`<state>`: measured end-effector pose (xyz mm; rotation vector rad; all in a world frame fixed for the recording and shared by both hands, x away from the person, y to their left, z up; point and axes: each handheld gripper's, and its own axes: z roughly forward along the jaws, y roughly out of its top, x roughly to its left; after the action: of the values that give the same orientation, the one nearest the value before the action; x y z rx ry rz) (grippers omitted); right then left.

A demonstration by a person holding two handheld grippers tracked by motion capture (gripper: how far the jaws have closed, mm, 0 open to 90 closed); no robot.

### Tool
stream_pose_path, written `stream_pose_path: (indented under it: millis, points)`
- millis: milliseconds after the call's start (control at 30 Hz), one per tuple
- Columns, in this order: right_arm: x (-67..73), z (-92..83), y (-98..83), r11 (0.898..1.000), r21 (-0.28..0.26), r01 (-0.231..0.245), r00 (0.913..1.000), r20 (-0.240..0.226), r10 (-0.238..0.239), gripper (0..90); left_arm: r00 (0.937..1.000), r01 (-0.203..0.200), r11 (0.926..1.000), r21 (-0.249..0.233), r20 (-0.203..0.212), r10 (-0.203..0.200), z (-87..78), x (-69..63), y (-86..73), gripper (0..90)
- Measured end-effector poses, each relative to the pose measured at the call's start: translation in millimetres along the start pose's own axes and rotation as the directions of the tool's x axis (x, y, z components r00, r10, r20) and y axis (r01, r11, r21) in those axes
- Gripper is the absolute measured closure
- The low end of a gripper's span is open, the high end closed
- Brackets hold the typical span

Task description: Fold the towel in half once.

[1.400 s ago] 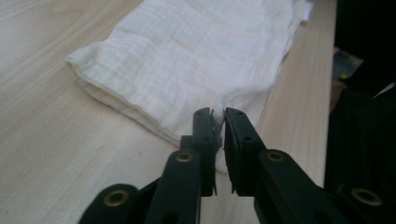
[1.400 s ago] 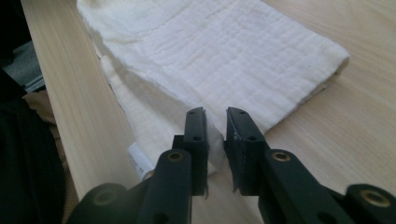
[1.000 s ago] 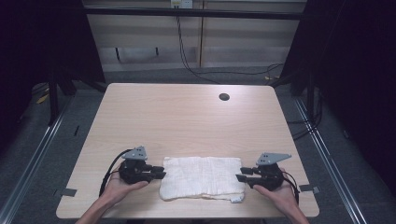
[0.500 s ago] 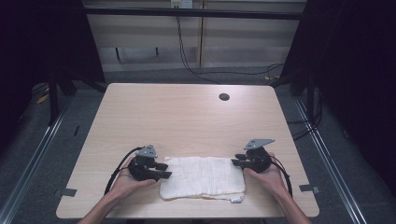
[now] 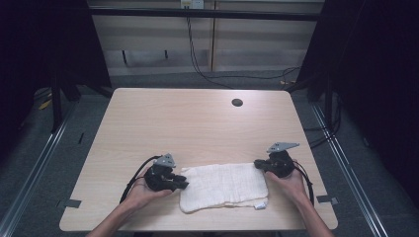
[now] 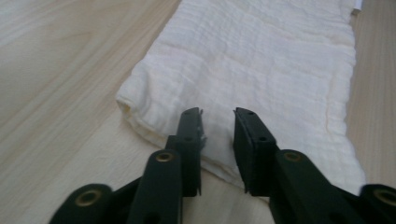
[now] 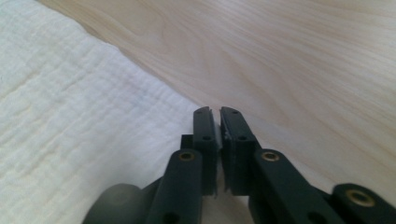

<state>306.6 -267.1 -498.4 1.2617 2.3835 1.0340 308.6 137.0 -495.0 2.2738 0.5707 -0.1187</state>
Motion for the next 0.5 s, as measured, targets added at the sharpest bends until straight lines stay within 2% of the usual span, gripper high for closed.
stream_pose_path:
  millis: [33, 67, 133, 167, 200, 233, 267, 300, 333, 367, 400, 433, 467, 500]
  points:
    - [0.0, 0.0, 0.0, 1.000, 0.000, 0.000, 1.0000, 0.000, 0.000, 77.2, 1.0000, 0.000, 1.0000, 0.000, 0.000, 0.000, 0.0, 0.0, 0.0, 74.5]
    - [0.6, -3.6, -0.8, 1.000, -0.013, -0.003, 1.0000, 0.009, 0.003, 64.8, 1.0000, 0.002, 1.0000, -0.005, 0.001, -0.002, -0.2, -0.9, -0.6, 71.3]
    - [2.6, -6.6, -0.2, 1.000, -0.019, -0.012, 0.9999, 0.006, 0.012, 63.6, 0.9999, 0.013, 0.9997, -0.020, 0.005, -0.013, -2.4, -0.5, -1.6, 62.2]
    - [8.3, -13.3, 2.3, 0.999, -0.049, -0.001, 1.0000, -0.001, 0.000, 58.1, 0.9997, 0.026, 0.9992, -0.031, 0.000, -0.026, -4.7, 0.3, -1.4, 58.9]
    - [8.3, -13.3, 2.3, 0.999, -0.049, -0.001, 1.0000, -0.001, 0.000, 58.1, 0.9994, 0.035, 0.9985, -0.042, -0.003, -0.035, -7.4, 1.6, -1.0, 58.9]
    - [16.6, -19.5, 5.2, 0.997, -0.080, 0.004, 0.9997, -0.025, -0.006, 56.6, 0.9987, 0.050, 0.9966, -0.065, -0.007, -0.050, -13.0, 5.1, 0.5, 55.9]
    - [16.6, -19.5, 5.2, 0.997, -0.080, 0.004, 0.9997, -0.025, -0.006, 56.6, 0.9987, 0.050, 0.9966, -0.065, -0.007, -0.050, -13.0, 5.1, 0.5, 54.8]
    - [25.7, -22.5, 7.5, 0.997, -0.071, 0.011, 0.9984, -0.055, -0.015, 54.5, 0.9982, 0.056, 0.9958, -0.073, -0.018, -0.057, -17.0, 9.9, 2.3, 53.3]
    - [25.7, -22.5, 7.5, 0.997, -0.071, 0.011, 0.9984, -0.055, -0.015, 54.5, 0.9982, 0.056, 0.9958, -0.073, -0.018, -0.057, -17.0, 9.9, 2.3, 53.6]
    - [33.9, -21.5, 9.8, 1.000, -0.022, 0.008, 0.9950, -0.099, -0.011, 52.7, 0.9979, 0.065, 0.9962, -0.058, -0.004, -0.065, -19.9, 16.2, 6.6, 53.4]
    - [33.9, -21.5, 9.8, 1.000, -0.022, 0.008, 0.9950, -0.099, -0.011, 52.7, 0.9979, 0.065, 0.9962, -0.058, -0.004, -0.065, -19.9, 16.2, 6.6, 53.3]
    - [43.3, -20.8, 12.0, 0.999, -0.010, 0.031, 0.9927, -0.116, -0.032, 52.4, 0.9983, 0.053, 0.9971, -0.054, -0.019, -0.054, -21.1, 20.1, 10.1, 52.8]
    - [43.3, -20.8, 12.0, 0.999, -0.010, 0.031, 0.9927, -0.116, -0.032, 52.4, 0.9972, 0.067, 0.9954, -0.068, -0.030, -0.069, -22.3, 23.9, 12.6, 52.8]
    - [53.4, -20.8, 15.5, 0.999, -0.016, 0.038, 0.9892, -0.141, -0.040, 52.4, 0.9956, 0.090, 0.9911, -0.098, -0.019, -0.092, -21.9, 32.5, 17.8, 52.5]
